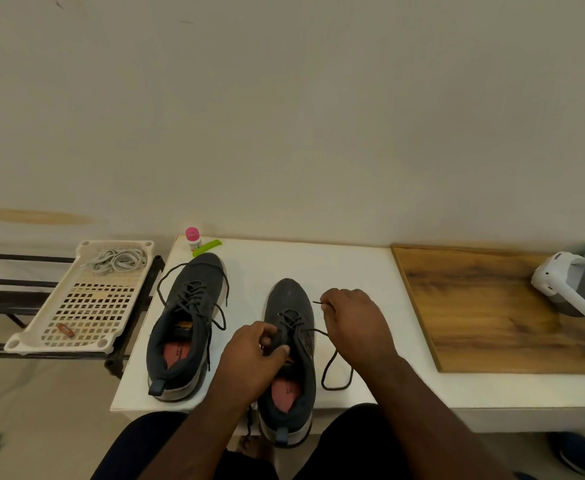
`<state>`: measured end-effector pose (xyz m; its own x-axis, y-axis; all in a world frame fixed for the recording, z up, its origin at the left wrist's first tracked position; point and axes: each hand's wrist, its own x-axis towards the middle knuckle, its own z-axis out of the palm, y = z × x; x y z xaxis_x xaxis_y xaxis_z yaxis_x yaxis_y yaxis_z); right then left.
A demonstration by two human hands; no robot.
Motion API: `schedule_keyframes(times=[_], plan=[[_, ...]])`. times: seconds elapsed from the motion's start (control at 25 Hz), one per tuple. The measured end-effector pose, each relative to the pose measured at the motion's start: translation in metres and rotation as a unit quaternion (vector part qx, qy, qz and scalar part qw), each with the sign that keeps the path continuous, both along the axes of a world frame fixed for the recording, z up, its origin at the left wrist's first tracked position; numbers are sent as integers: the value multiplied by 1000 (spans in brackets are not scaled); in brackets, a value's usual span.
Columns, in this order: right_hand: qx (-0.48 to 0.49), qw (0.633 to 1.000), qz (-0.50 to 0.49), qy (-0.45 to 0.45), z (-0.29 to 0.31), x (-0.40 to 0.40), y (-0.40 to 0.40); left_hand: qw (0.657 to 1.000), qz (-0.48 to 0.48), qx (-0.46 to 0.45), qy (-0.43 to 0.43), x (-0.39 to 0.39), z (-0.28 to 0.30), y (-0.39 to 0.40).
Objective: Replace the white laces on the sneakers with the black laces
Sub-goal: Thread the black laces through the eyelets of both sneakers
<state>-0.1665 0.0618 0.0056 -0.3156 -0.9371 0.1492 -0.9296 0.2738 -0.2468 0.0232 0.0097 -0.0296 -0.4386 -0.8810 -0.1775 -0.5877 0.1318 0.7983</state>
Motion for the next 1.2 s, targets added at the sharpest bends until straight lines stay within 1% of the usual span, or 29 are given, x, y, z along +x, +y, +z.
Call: schedule_keyframes(times=[0.04, 0.08, 0.12, 0.2, 0.28, 0.32, 0.4, 0.52, 0.6, 0.76, 1.04, 1.2], plan=[[-28, 999, -1, 22, -1, -3, 1, 1000, -17, 0, -26, -2, -3, 1], [-51, 999, 0, 14, -3, -2, 1, 999, -23, -4, -44, -4, -5, 2], [-58, 998, 4, -20, -3, 3, 2, 998, -20, -17, -56, -7, -6, 2], [-41, 990, -6, -135, -6, 20, 4, 996, -16, -52, -74, -10, -8, 2], [-15, 966, -54, -254, -12, 39, 6, 995, -3, -65, -75, -10, -10, 1], [-5, 954, -78, -289, -18, 47, 6, 996, 8, -61, -66, -9, -10, -2], [1, 945, -97, -311, -28, 56, 6, 998, 24, -38, -43, -5, -10, -6], [-5, 943, -91, -321, -37, 59, 2, 999, 29, 4, -15, -3, -10, -11], [1, 944, -92, -316, -39, 60, -1, 999, 31, 16, -15, -2, -9, -11], [22, 957, -80, -278, -38, 57, -3, 999, 42, 26, 2, -3, -10, -11], [81, 981, -36, -174, -30, 60, -12, 999, 39, 20, 5, -1, -11, -12], [92, 980, -31, -173, -32, 61, -15, 999, 35, 20, 5, -2, -12, -12]])
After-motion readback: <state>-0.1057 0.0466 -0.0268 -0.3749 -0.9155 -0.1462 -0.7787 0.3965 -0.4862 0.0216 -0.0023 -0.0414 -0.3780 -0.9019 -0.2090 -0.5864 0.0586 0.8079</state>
